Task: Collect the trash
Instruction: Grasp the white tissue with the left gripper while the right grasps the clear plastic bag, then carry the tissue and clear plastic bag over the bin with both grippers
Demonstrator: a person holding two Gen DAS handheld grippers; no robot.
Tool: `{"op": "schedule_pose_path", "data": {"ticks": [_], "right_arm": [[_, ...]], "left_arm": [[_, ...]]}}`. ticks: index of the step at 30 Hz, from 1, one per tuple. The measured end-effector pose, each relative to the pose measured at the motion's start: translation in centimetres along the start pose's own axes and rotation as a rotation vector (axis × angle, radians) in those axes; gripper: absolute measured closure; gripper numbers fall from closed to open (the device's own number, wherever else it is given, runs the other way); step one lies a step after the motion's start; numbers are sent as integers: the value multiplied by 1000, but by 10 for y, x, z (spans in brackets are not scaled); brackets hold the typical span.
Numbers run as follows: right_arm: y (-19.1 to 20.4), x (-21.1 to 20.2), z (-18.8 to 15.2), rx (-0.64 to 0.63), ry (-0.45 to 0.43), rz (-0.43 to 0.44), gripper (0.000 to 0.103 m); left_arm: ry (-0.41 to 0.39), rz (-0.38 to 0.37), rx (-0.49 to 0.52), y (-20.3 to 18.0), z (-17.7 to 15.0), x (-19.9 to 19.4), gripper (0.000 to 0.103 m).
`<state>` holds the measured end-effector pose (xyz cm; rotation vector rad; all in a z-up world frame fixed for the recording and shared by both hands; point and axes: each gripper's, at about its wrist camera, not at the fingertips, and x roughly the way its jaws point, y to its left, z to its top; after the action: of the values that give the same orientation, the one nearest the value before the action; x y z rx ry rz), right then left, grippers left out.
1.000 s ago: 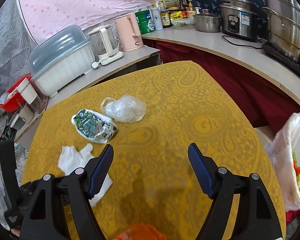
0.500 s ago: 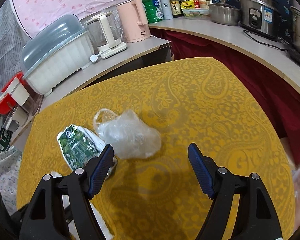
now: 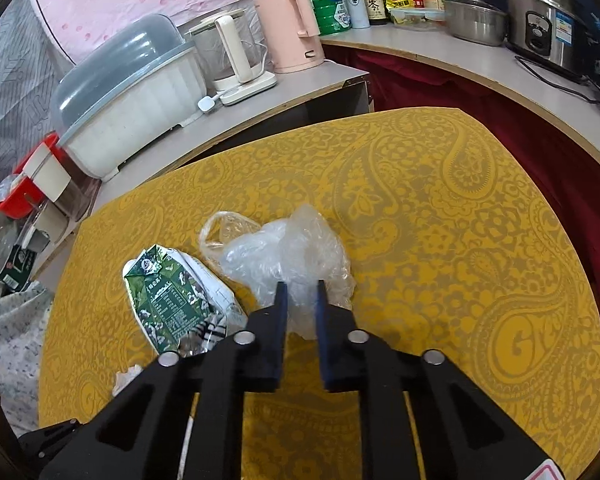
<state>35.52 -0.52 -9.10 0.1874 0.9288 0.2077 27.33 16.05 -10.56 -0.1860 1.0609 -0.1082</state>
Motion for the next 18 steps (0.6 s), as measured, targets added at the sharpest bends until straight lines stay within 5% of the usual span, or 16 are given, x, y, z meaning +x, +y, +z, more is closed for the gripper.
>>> {"op": "schedule_pose_path", "data": {"ticks": [18], "right_arm": [[-69, -163, -36, 107, -220, -81, 100]], "left_arm": [[-137, -64, 143, -85, -23, -90, 91]]}}
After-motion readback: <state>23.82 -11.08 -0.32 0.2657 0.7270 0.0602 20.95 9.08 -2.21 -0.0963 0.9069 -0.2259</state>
